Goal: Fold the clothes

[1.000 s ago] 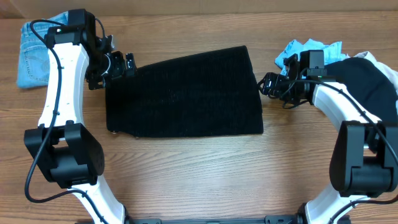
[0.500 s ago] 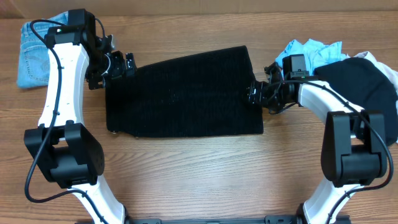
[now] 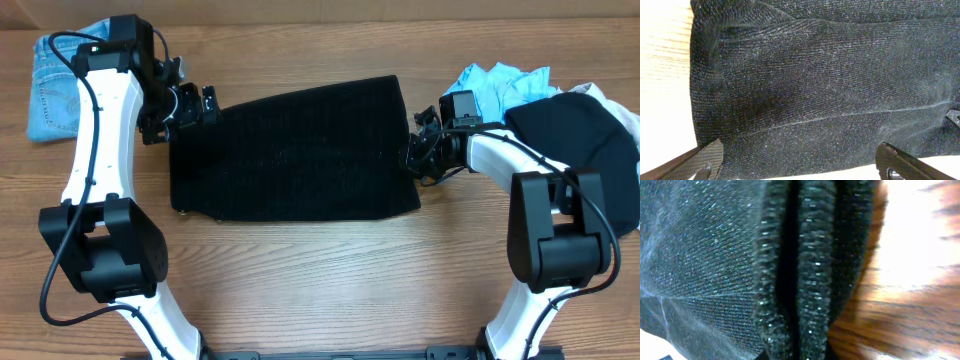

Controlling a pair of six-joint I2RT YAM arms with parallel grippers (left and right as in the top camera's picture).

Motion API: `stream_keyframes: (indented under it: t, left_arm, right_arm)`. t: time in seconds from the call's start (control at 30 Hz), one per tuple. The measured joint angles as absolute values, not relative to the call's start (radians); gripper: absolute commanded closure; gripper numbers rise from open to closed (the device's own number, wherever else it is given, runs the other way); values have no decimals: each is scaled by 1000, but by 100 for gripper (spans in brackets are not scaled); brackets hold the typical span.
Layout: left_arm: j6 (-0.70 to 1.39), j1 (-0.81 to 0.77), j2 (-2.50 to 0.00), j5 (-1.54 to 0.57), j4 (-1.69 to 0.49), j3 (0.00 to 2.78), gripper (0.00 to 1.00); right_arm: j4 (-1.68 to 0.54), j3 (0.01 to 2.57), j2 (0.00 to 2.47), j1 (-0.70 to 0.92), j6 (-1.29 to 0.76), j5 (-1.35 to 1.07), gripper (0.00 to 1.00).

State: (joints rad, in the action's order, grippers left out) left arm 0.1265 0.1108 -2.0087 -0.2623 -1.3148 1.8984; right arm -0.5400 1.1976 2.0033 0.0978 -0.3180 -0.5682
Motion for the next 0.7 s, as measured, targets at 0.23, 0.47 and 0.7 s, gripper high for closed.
stream_keyframes:
  t: [0.23,0.47,0.7]
  left_arm:
    - [102,111,-2009,-264,-1329,1898,0]
    - [96,111,-2009,-296,-1329,1898,0]
    - [96,111,-2009,-298,-1329,1898,0]
  right_arm:
    - [-696,1197,1937,-20,-462,-392,96]
    - [-781,1196,1709,-51,-477,-171,96]
    - [-766,1195,1586,120,-437,-103,96]
